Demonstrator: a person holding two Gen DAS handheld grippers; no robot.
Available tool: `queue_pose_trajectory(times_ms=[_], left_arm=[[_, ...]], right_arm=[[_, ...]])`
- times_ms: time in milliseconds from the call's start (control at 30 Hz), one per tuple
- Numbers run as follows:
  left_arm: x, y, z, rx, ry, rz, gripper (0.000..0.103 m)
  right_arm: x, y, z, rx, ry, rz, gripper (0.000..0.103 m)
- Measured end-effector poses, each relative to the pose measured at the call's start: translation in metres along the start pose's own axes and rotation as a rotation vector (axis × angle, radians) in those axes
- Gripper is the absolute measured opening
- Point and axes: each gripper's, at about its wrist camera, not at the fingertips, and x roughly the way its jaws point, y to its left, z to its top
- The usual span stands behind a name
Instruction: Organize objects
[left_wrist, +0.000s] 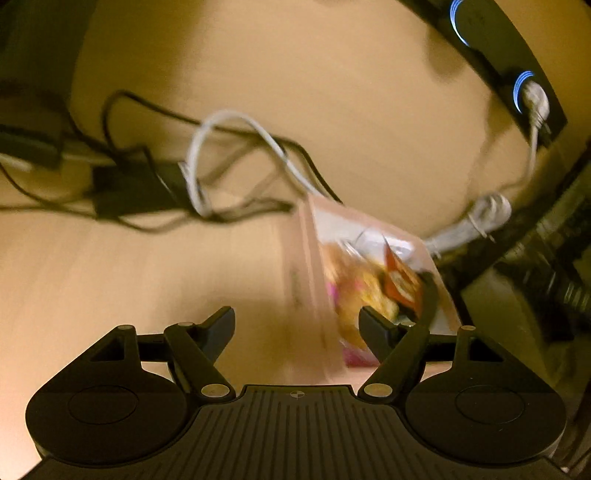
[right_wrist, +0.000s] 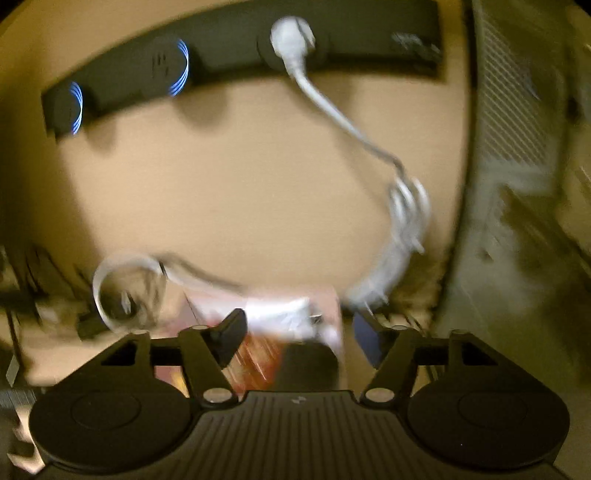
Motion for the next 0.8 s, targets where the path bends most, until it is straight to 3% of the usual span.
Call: queue_pose_trajectory(times_ms=[167, 267, 333, 567, 700, 800], left_arm=[[0.015, -0.027, -0.004, 0.094, 0.05, 0.005, 0.079], [0.019, -0.022, -0.008, 0.137, 0.066, 0.12, 0.078], [0.018, -0.016, -0.01, 0.127, 0.063, 0.191, 0.079], [0.002, 0.009, -0.012, 0.083, 0.008, 0.277, 0.097], [-0.012, 0.011, -0.012, 0.088, -0.029, 0.271, 0.093], [-0.039, 0.002, -0.021, 0.124, -0.098, 0.243, 0.09]], right_arm=[[0.0, -0.005, -0.059, -0.044, 0.115, -0.042, 0.07], [0.007, -0.002, -0.073, -0.068, 0.119, -0.074, 0.069], [0.01, 0.005, -0.075, -0.094, 0.093, -0.082, 0.071], [0.022, 0.039, -0.069, -0.194, 0.048, -0.109, 0.069], [0.021, 0.049, -0.068, -0.182, 0.04, -0.12, 0.07], [-0.007, 0.043, -0.074, -0.15, 0.012, -0.073, 0.086]])
